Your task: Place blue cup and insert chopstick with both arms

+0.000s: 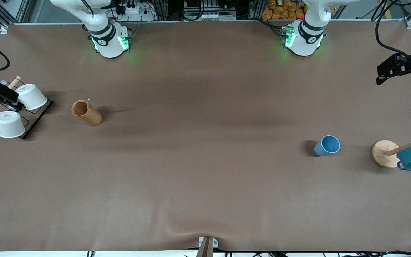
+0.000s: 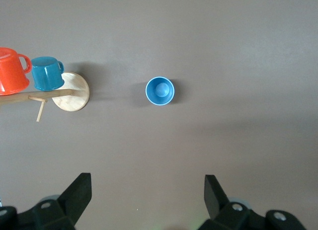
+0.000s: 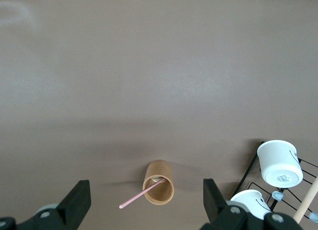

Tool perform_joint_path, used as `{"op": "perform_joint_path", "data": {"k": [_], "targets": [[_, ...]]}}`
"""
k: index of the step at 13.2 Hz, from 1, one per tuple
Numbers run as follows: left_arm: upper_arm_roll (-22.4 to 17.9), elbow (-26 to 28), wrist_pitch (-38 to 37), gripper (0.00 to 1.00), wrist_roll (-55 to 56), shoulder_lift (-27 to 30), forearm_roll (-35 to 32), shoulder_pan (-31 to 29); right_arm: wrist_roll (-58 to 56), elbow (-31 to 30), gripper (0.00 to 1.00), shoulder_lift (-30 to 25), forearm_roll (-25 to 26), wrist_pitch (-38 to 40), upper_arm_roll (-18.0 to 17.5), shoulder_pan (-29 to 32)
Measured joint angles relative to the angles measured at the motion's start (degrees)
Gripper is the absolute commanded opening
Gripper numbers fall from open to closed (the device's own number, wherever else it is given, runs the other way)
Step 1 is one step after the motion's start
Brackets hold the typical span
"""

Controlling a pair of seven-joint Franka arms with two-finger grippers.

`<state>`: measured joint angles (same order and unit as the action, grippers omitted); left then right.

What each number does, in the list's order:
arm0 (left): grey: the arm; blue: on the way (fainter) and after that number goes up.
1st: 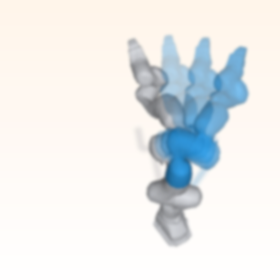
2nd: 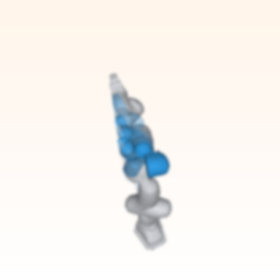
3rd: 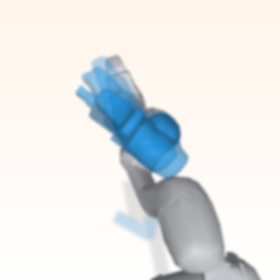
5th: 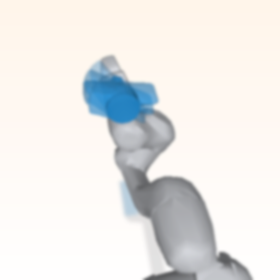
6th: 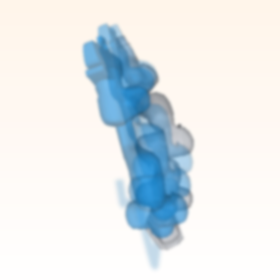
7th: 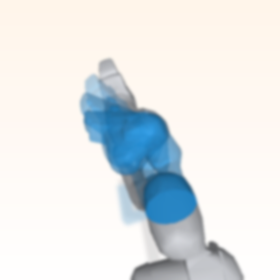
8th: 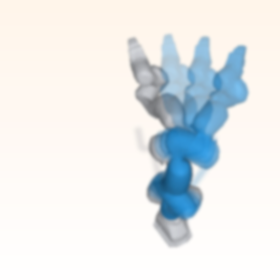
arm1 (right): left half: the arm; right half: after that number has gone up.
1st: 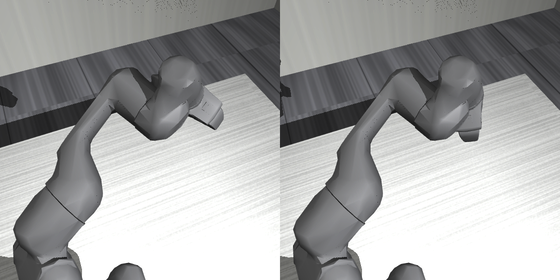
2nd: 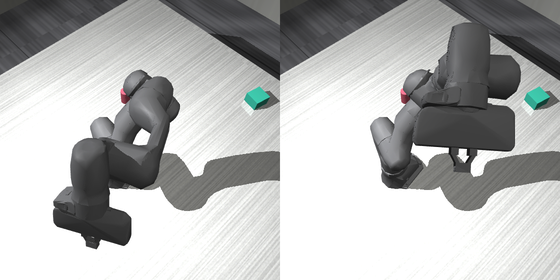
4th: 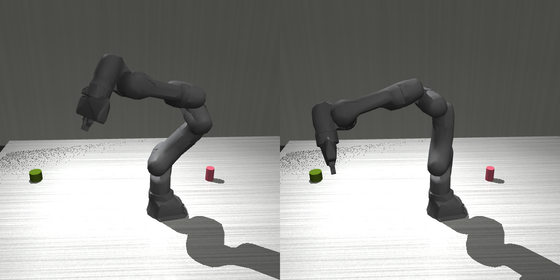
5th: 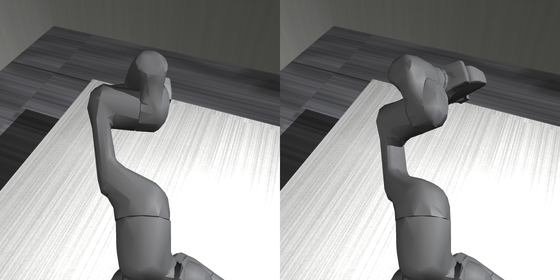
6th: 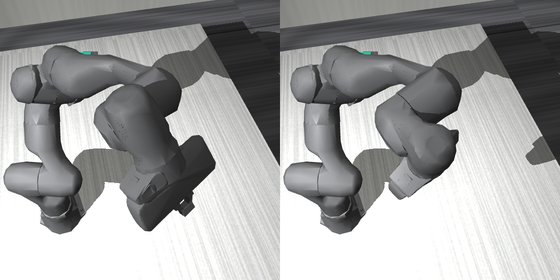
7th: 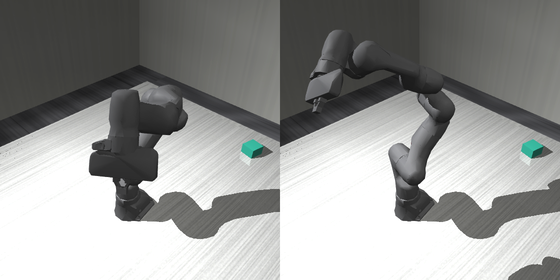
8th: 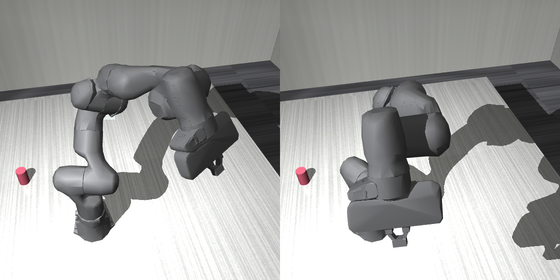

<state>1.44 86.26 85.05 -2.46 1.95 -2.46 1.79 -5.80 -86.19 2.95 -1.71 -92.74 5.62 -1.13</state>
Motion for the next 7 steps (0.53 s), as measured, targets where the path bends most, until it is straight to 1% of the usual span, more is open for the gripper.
{"op": "perform_joint_path", "data": {"k": [5,7], "targets": [[0.0,-0.04,0.0,1.0,-1.84,-0.01,0.01,0.04,0.0,-0.18,1.0,0.1,0.02,0.46,-0.01,-0.05],[0.01,-0.03,-0.02,1.0,-2.13,-0.25,0.02,0.18,0.07,-0.92,1.0,1.12,0.02,3.43,-0.04,-0.38]]}}
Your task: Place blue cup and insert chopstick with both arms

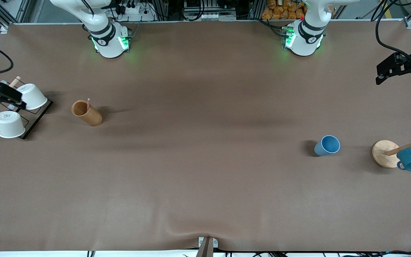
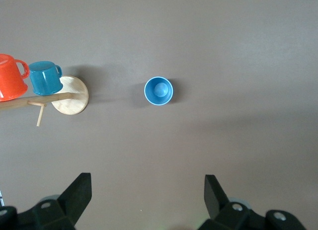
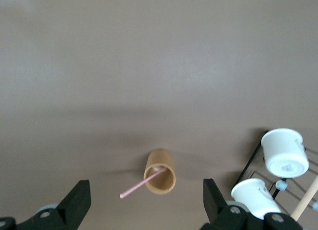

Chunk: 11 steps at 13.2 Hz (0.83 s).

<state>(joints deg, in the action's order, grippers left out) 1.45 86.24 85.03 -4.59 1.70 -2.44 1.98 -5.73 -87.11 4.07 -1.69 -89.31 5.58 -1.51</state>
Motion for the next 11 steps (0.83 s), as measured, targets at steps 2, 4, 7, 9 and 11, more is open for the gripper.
{"op": "perform_joint_path", "data": {"k": [2,4,7,9,11], "targets": [[0.18,0.17,-0.06,1.0,0.0,-1.0,0.63,0.15,0.66,-0.75,1.0,1.76,0.0,2.84,-0.04,-0.92],[0.38,0.65,0.44,1.0,0.0,-3.1,1.28,0.2,2.99,-1.86,1.0,3.84,-0.01,4.57,-0.09,-2.2],[0.48,5.35,6.74,1.0,0.0,-5.35,1.38,0.2,9.28,-6.89,1.0,6.34,-0.06,5.08,-0.14,-3.97],[0.47,9.17,11.69,1.0,0.0,-6.03,1.37,0.19,10.97,-10.59,0.9,7.75,-0.06,4.9,-0.17,-4.82],[0.42,12.89,16.91,1.0,0.0,-7.3,1.37,0.1,11.21,-12.39,0.9,9.26,-0.06,4.88,-0.16,-4.93]]}}
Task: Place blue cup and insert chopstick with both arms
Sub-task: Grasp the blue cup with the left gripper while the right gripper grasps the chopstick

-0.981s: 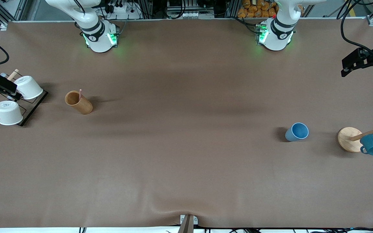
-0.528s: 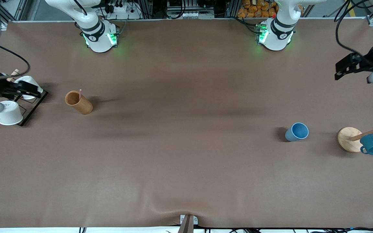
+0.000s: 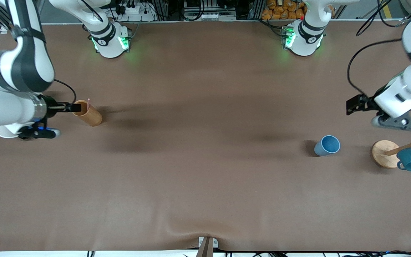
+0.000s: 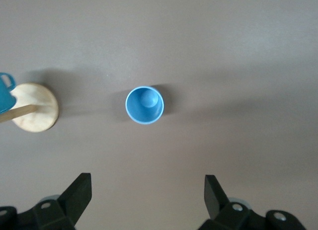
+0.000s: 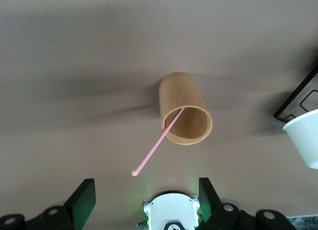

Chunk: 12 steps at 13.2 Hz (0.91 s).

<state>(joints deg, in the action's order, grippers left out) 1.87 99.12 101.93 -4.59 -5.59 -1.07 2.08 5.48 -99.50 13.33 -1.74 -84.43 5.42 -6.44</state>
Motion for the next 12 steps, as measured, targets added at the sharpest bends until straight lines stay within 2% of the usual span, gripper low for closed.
{"op": "perform_joint_path", "data": {"k": [5,12], "targets": [[-0.09,4.89,13.49,1.0,-0.45,-7.76,0.0,-1.16,0.1,-3.31,0.69,2.24,0.0,-0.61,-0.24,-1.21],[-0.21,5.3,19.84,1.0,-0.94,-16.19,0.0,-4.67,3.02,-8.19,0.59,2.62,0.0,-2.84,-0.44,-3.21]]}}
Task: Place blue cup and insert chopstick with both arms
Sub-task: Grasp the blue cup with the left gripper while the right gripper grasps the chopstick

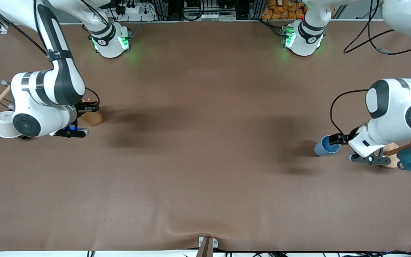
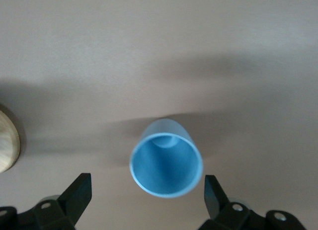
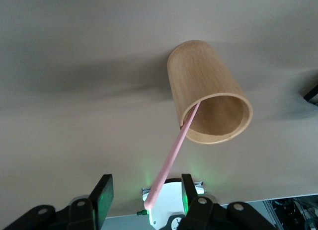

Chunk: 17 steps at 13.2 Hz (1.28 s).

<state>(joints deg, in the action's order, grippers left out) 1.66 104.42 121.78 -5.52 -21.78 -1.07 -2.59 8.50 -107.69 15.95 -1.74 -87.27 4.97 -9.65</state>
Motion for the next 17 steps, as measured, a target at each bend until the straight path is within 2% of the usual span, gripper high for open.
{"op": "perform_joint_path", "data": {"k": [5,9,10,14,17], "targets": [[0.23,0.14,3.77,1.0,-0.13,-4.78,0.0,-0.63,0.33,-1.02,0.43,0.0,1.41,0.09,0.06,-0.08],[0.23,1.28,3.79,1.0,-0.13,-4.96,0.0,-0.66,0.38,-1.02,0.38,0.0,2.79,0.1,0.1,-0.08],[0.23,1.44,3.79,0.96,-0.13,-4.96,0.0,-0.68,0.38,-1.02,0.37,0.0,2.85,0.11,0.11,-0.08],[0.21,2.16,3.79,0.47,-0.12,-4.96,0.0,-0.72,0.39,-1.02,0.35,0.0,2.9,0.35,0.1,-0.08],[0.17,2.25,3.8,0.0,-0.13,-5.08,0.0,-0.92,0.38,-0.96,0.26,-0.01,2.92,0.55,0.1,-0.08]]}}
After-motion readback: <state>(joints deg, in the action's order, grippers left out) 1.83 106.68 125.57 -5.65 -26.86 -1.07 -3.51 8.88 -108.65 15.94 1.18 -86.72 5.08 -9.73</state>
